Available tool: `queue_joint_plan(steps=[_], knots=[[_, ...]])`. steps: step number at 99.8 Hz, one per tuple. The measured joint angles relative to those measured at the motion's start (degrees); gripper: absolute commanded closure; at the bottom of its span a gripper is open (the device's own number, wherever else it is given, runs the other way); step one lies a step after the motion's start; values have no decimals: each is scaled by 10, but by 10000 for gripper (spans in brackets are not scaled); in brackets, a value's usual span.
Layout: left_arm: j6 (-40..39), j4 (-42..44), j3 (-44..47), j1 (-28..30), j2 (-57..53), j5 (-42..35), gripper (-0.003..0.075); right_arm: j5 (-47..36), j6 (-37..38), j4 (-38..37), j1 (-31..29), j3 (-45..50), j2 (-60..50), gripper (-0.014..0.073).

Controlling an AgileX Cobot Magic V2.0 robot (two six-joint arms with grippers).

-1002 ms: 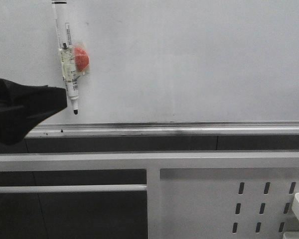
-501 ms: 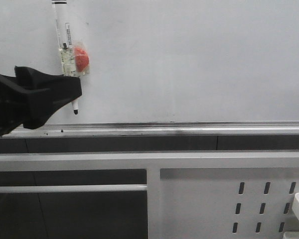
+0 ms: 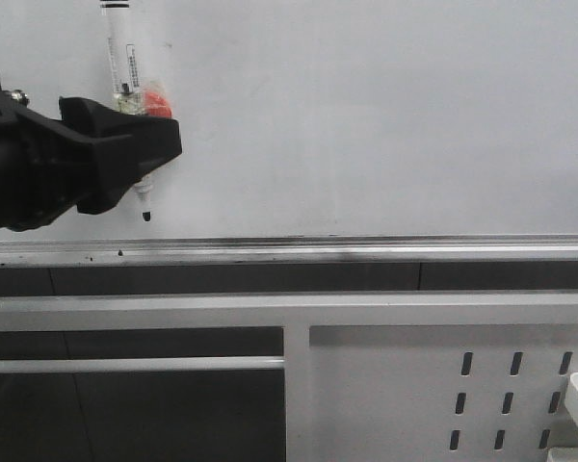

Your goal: Write number 1 on whiteboard

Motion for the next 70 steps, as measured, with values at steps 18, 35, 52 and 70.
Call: queue_joint_plan(steps=[18,35,52,70], knots=[[0,-3,0,0,1,0,740,0,0,0,0,0,0,663],[0,1,5,0,1,0,740,0,-3,0,10,0,0,663],[0,87,13,0,1,0,740,24,-90,13,78,-21,3,663],[0,229,2,0,0,30,740,63,-227,42,186,-80,48,660]])
